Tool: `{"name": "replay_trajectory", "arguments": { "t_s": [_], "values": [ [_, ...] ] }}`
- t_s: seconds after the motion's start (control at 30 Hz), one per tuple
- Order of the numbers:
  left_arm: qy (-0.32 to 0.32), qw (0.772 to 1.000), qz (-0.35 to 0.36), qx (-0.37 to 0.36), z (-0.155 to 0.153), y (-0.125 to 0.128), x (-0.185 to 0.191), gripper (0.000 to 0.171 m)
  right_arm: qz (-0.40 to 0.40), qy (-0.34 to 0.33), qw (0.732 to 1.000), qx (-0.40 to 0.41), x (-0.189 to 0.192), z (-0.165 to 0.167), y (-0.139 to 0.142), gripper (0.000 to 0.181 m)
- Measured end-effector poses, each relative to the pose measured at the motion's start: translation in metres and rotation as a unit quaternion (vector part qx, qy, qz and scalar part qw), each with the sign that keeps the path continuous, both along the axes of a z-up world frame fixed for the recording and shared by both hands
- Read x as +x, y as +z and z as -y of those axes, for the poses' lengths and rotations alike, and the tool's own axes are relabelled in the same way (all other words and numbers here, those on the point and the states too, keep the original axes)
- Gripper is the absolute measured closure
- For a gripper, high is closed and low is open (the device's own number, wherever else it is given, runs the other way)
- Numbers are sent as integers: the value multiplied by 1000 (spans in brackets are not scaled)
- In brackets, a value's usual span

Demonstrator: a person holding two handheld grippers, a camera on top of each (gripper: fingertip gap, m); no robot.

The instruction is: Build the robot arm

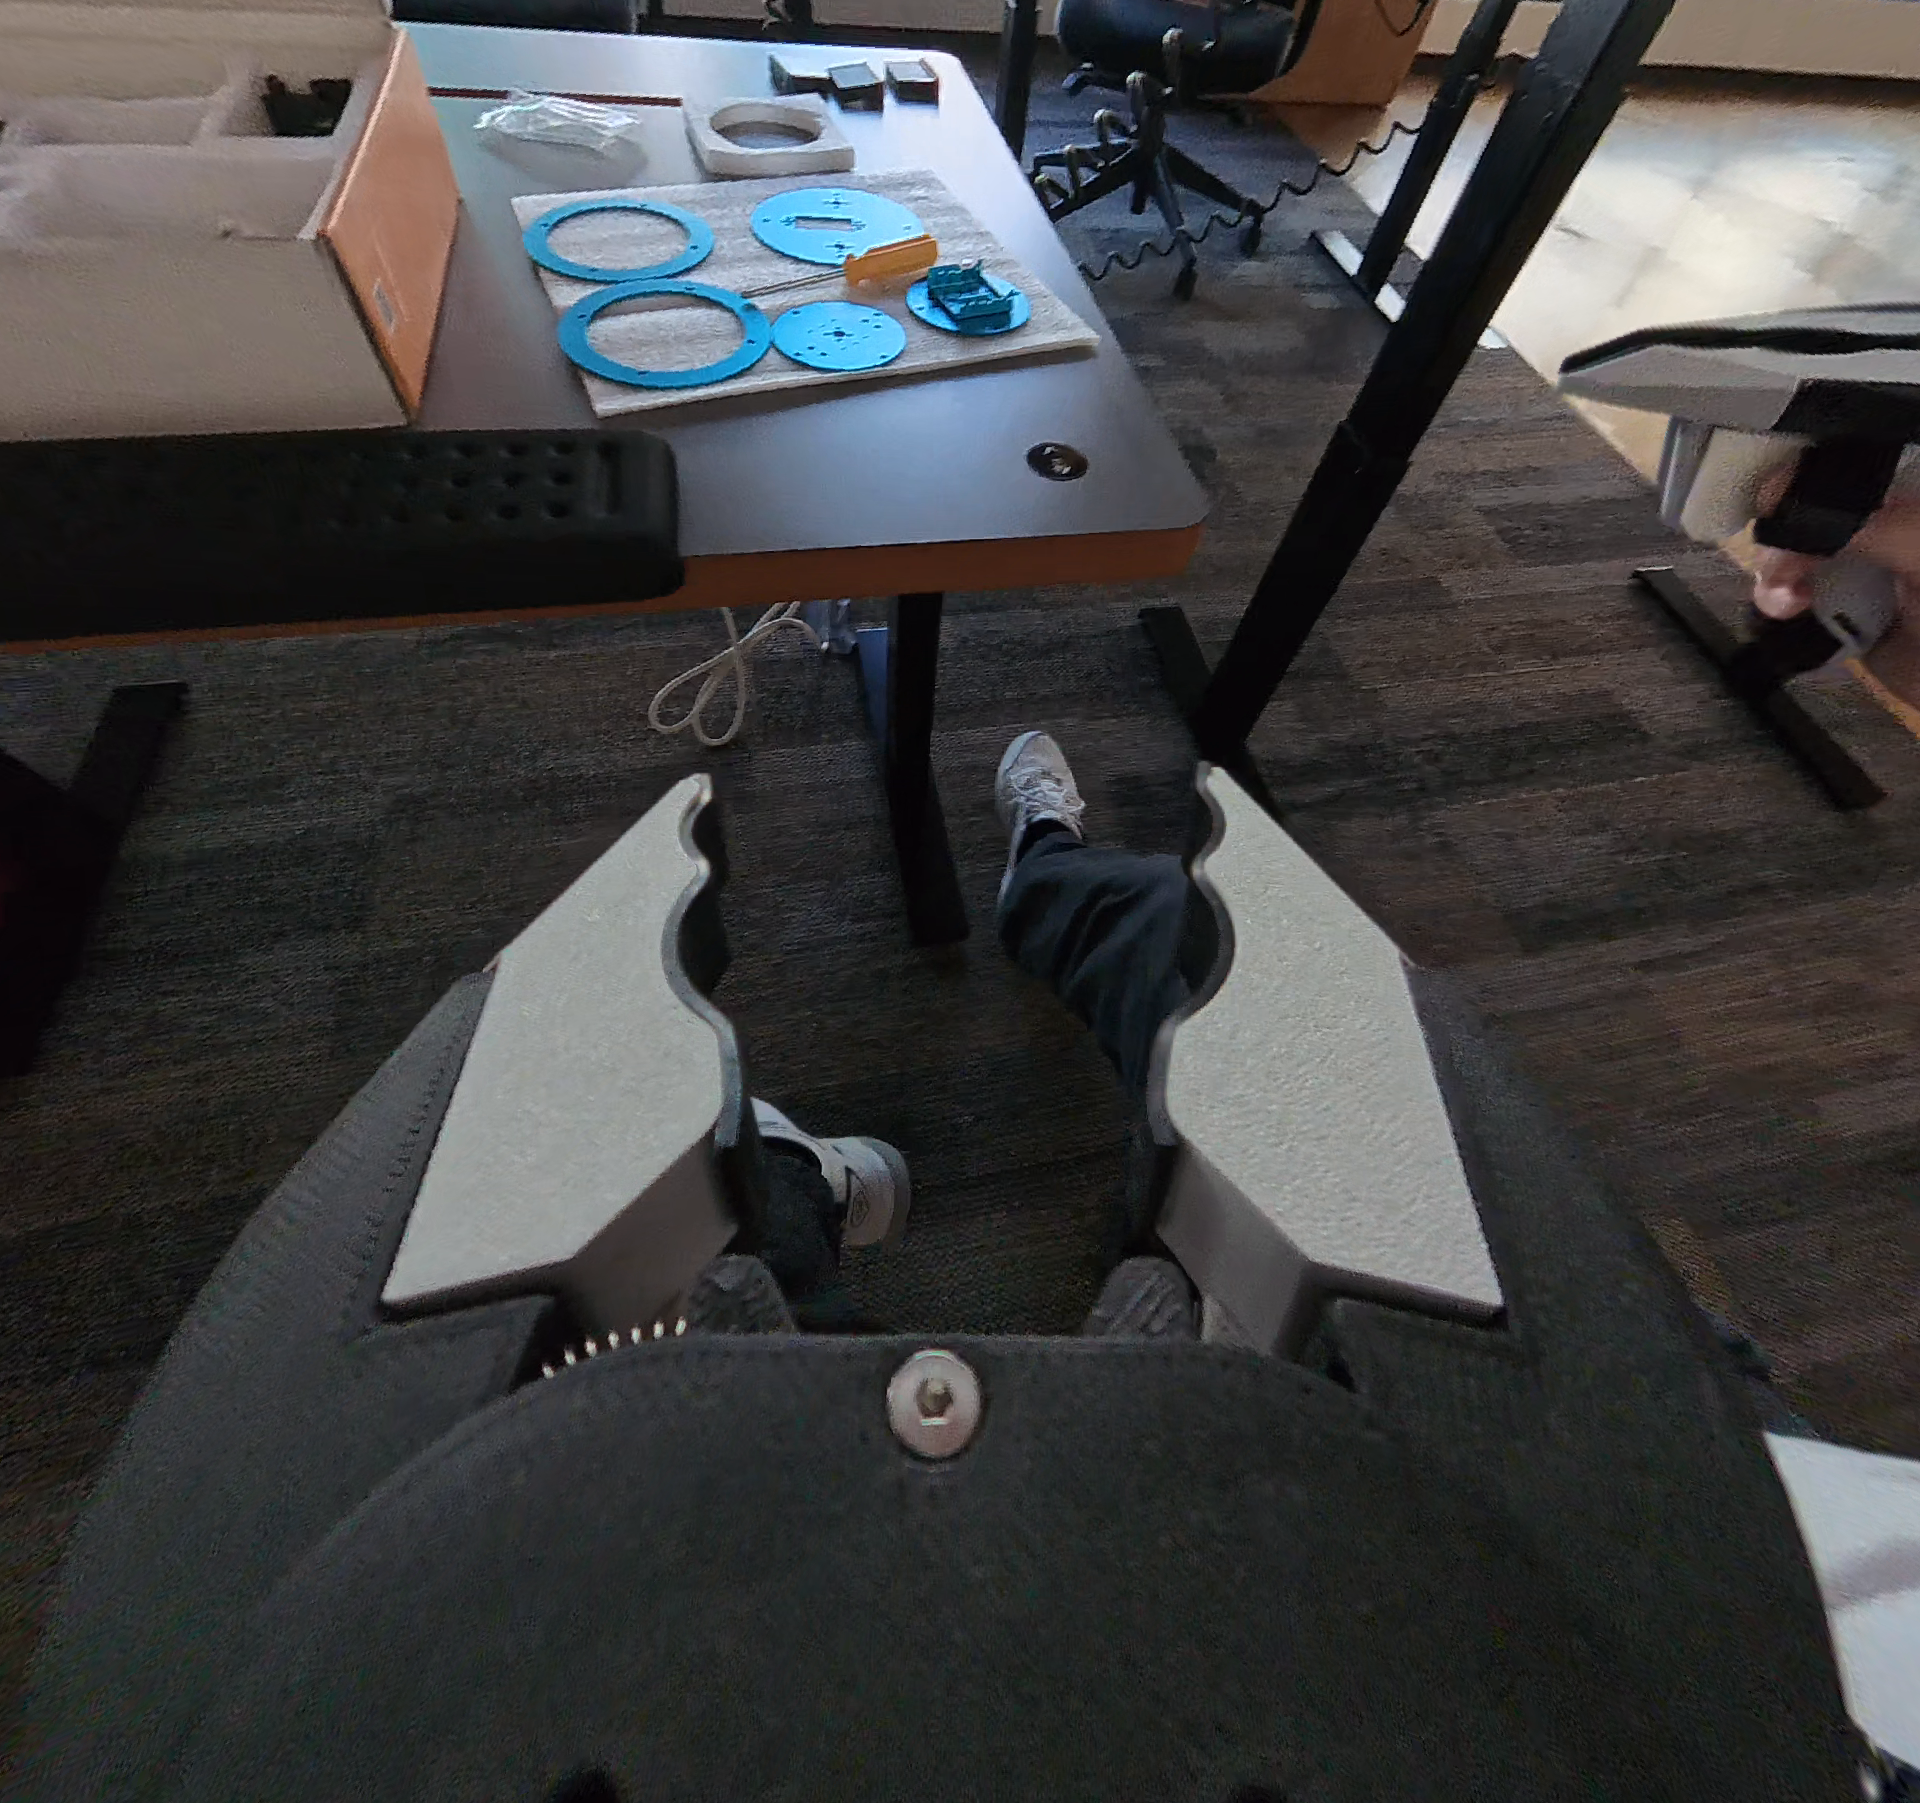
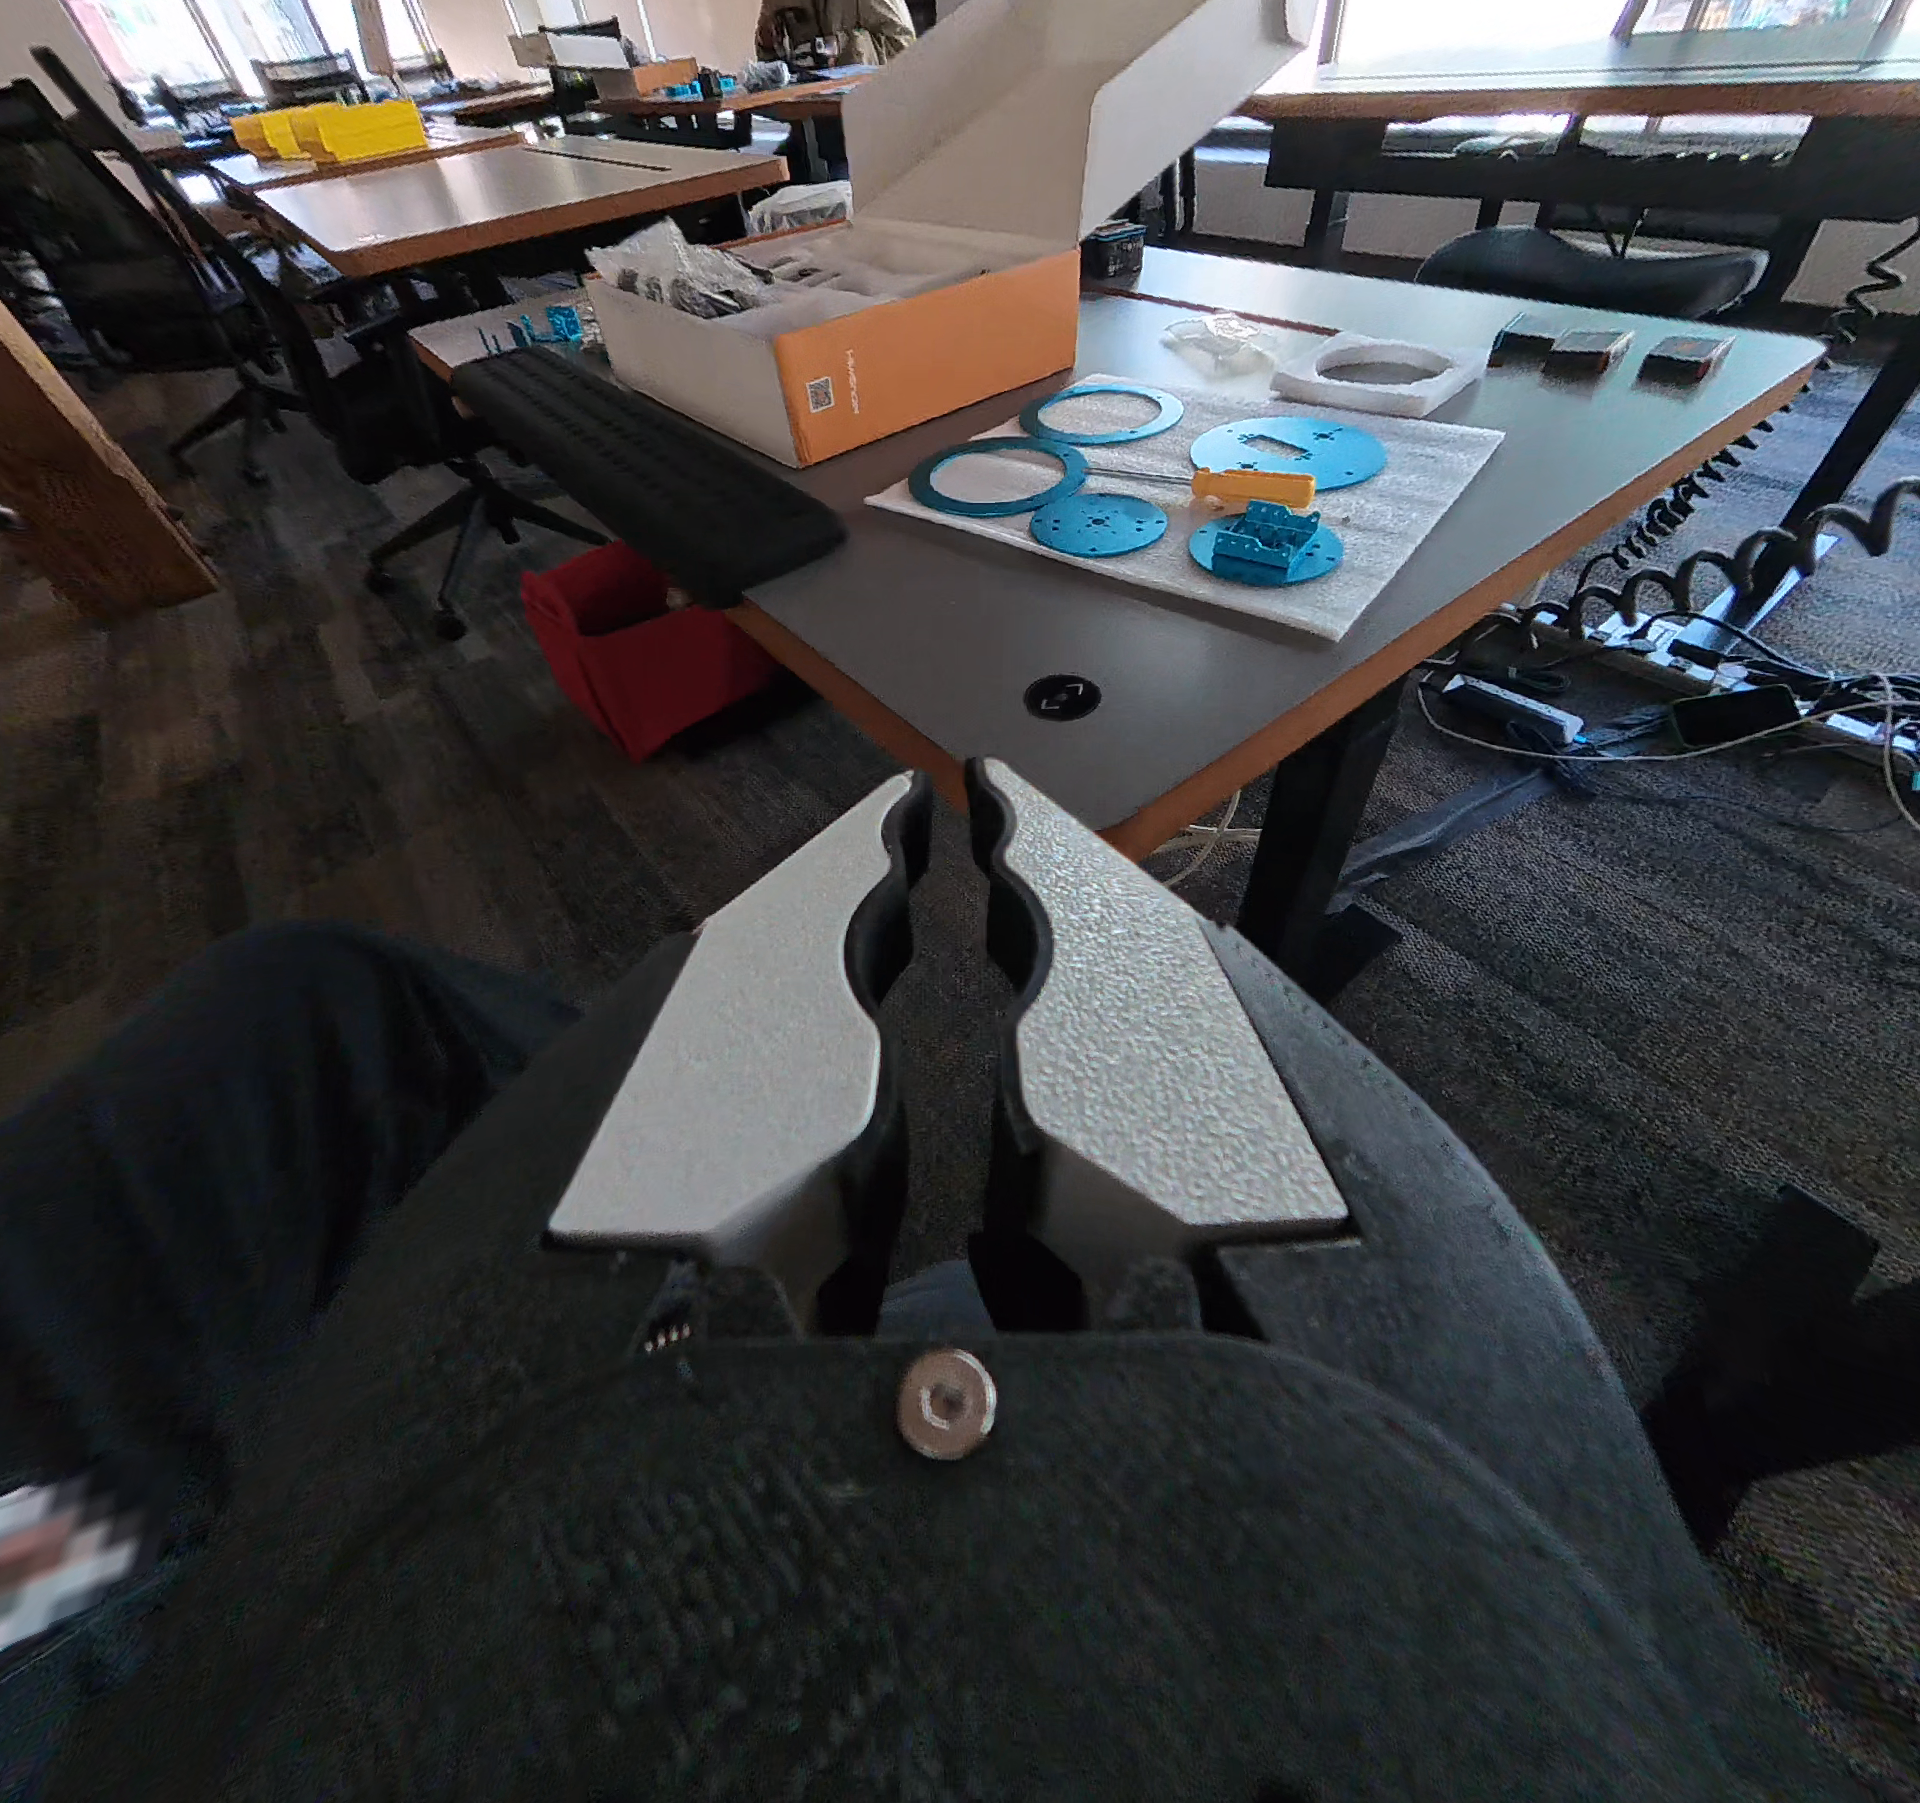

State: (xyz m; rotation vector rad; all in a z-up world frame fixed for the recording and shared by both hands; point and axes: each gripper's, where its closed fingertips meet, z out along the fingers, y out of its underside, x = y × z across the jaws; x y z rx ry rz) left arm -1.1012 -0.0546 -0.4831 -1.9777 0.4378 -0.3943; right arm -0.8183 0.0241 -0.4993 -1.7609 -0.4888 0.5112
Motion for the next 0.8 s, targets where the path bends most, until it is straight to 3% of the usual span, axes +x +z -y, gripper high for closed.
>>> {"name": "replay_trajectory", "arguments": {
  "t_s": [0.13,0.2,0.3,0.37,0.47,0.6,0.8],
  "values": [
    [3,1000,-14,9,-31,-14,1,92,10,8,999,36,-7,-48,-11,161],
    [-28,1000,-9,0,-51,-26,13,95,18,23,998,57,-12,-72,-19,154],
    [-84,996,-20,-4,-85,-46,32,115,36,37,997,66,-13,-111,-39,153],
    [-114,993,-19,-12,-114,-55,46,114,48,46,996,65,-13,-136,-51,153],
    [-180,983,11,-13,-156,-53,75,119,34,51,995,81,-13,-171,-49,154],
    [-191,981,12,22,-226,-44,96,123,28,56,994,89,-13,-219,-42,154],
    [-205,979,15,11,-280,-43,117,137,77,68,993,56,-10,-270,-39,154]
  ]
}}
